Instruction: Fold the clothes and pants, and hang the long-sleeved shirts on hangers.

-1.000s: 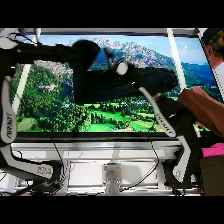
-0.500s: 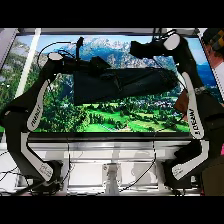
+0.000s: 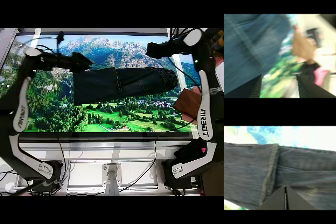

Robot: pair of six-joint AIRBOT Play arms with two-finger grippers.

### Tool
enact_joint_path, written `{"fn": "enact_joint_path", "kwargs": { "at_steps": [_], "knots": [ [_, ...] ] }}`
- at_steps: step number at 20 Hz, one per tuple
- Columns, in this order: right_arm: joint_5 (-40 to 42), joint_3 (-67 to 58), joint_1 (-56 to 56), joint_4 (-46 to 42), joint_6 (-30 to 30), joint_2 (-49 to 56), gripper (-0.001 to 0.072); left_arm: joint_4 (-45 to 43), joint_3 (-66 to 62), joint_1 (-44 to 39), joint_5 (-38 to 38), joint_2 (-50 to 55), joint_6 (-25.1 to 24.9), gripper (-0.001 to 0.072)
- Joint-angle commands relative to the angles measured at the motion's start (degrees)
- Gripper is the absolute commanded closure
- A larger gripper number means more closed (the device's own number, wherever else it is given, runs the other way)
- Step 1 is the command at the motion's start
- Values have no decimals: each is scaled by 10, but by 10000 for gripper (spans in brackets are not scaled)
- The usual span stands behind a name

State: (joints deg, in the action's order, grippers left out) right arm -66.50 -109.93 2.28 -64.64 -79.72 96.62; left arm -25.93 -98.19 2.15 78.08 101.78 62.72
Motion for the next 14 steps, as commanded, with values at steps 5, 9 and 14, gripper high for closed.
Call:
{"fn": "enact_joint_path", "kwargs": {
  "at_steps": [5,9,14],
  "knots": [
    [-43,1,-56,-47,58,-61,669,-309,1,47,56,-27,27,79],
    [-45,1,-78,-47,58,-72,669,-319,1,48,42,10,39,58],
    [-45,1,-80,-48,58,-72,669,-323,1,47,-9,79,106,66]
  ]
}}
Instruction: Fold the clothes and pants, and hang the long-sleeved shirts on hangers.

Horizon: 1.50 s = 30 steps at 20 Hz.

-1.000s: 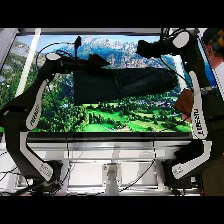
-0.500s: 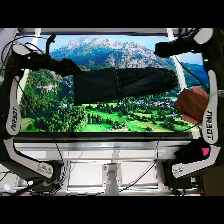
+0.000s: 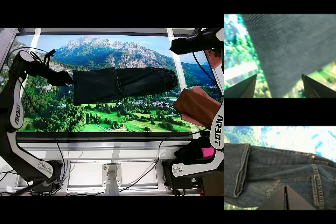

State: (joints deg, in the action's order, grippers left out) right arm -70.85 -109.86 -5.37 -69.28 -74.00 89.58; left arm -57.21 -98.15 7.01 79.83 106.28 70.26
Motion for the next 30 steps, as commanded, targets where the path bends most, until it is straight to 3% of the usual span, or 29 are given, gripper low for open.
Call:
{"fn": "enact_joint_path", "kwargs": {
  "at_steps": [1,5,9,10,11,12,16,22,30],
  "knots": [
    [-1,0,-3,-2,1,-1,669,-11,0,-5,-41,46,41,66],
    [-1,0,-3,-2,2,-1,669,26,0,-21,-108,75,49,66],
    [0,0,-3,-1,2,-1,669,83,0,-38,-112,107,48,84],
    [0,0,-3,-1,2,-1,669,111,0,-42,-111,114,48,255],
    [-1,0,-3,0,2,-2,669,135,0,-43,-112,119,47,556],
    [-1,0,-3,1,2,-1,668,153,0,-43,-116,122,43,672],
    [8,9,-3,12,2,-1,668,151,0,-44,-115,94,23,676],
    [37,52,45,48,-6,20,669,112,0,-44,-80,-69,27,675],
    [167,60,269,45,-174,165,671,112,0,-43,-25,-201,65,673]
  ]
}}
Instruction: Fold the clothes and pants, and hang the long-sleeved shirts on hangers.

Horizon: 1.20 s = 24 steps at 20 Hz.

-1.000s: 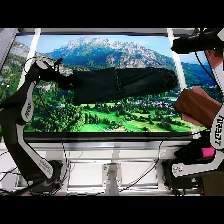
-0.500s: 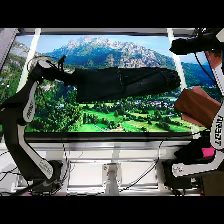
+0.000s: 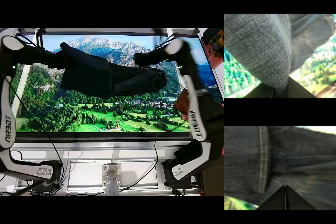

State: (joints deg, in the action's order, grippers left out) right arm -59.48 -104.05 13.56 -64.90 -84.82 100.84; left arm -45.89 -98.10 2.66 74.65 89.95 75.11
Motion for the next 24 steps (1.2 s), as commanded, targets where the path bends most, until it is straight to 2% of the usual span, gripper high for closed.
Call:
{"fn": "enact_joint_path", "kwargs": {
  "at_steps": [1,5,8,12,15,19,22,24],
  "knots": [
    [72,2,106,1,-78,69,671,-1,-1,3,40,-47,16,673],
    [161,0,191,0,-143,117,672,-9,-1,25,90,-69,16,673],
    [169,0,231,7,-207,148,672,-8,-1,57,129,-70,17,673],
    [188,0,284,49,-207,166,672,-8,0,71,130,-66,36,673],
    [150,0,285,28,-175,160,671,-8,0,47,130,-52,43,673],
    [43,0,217,-87,-176,119,671,-8,0,-21,115,-16,52,673],
    [4,0,145,-139,-175,73,671,-7,0,-89,48,24,79,673],
    [1,0,94,-151,-175,37,670,13,0,-139,-29,54,92,673]
  ]
}}
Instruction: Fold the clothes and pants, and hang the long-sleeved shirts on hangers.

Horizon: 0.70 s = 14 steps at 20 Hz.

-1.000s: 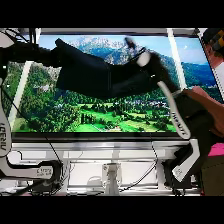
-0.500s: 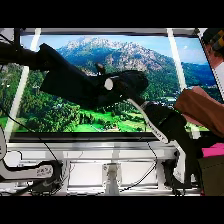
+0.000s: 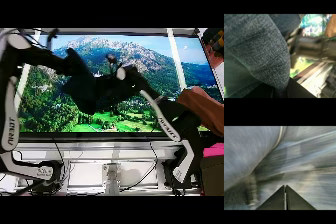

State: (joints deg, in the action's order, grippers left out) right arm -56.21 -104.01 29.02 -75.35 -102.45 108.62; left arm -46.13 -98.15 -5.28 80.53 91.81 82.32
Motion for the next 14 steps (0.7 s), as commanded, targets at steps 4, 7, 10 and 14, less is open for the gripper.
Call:
{"fn": "enact_joint_path", "kwargs": {
  "at_steps": [4,7,10,14],
  "knots": [
    [-31,0,-155,-55,3,-108,670,124,0,-164,-271,93,19,671],
    [-38,0,-209,-56,33,-136,669,124,0,-229,-365,128,19,133],
    [-72,0,-250,-56,92,-139,626,123,0,-265,-395,142,-10,8],
    [-106,0,-285,-49,151,-138,245,123,0,-260,-392,134,-70,8]
  ]
}}
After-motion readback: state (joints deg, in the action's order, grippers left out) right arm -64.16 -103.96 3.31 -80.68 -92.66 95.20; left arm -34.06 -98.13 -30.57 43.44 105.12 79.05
